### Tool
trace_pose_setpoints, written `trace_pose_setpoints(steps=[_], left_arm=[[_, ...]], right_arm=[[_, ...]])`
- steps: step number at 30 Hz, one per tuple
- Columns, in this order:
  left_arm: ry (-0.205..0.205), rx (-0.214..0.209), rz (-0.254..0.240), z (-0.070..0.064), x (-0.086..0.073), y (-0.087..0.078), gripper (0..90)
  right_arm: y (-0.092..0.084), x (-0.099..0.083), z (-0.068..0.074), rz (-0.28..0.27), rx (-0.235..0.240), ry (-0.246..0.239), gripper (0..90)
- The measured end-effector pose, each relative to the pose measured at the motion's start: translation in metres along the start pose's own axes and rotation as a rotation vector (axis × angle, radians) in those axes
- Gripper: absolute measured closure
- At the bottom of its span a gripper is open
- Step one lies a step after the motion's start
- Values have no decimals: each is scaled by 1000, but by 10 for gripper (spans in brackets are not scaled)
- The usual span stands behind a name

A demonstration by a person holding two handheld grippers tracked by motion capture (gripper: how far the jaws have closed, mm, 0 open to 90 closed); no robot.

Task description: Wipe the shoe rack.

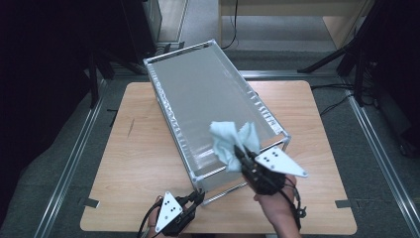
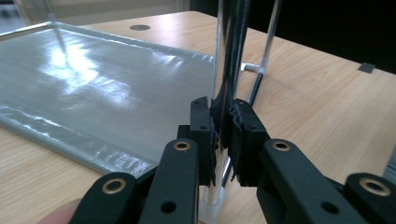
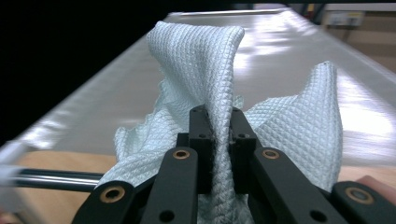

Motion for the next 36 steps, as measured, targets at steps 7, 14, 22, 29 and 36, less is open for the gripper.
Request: trace_pose_setpoints(steps=[7,14,22,29,36], left_arm=[[5,1,3,-5,0,1,815],[20,-4,1,-6,-1,0,816],[23,-6,-2,-6,-1,1,816],[28,-4,2,-7,-1,3,816],[27,7,-6,-10,-1,5,816]], right_arm=[[8,-6,54,21,59,-81,838],[3,-2,-1,28,-23,-36,827],[-20,8,-96,-20,-245,56,807],[-14,4,-62,3,-185,18,832],[0,-4,25,37,62,27,830]])
Point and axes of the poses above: each handheld gripper's, and its own axes: y roughly forward along the jaws, x roughly out of its top, z roughly to its left, the point moved 9 cm from there along y, roughly forward along the jaws, and after that the axes turned 11 degrees about -z, right-handed, at the moved point
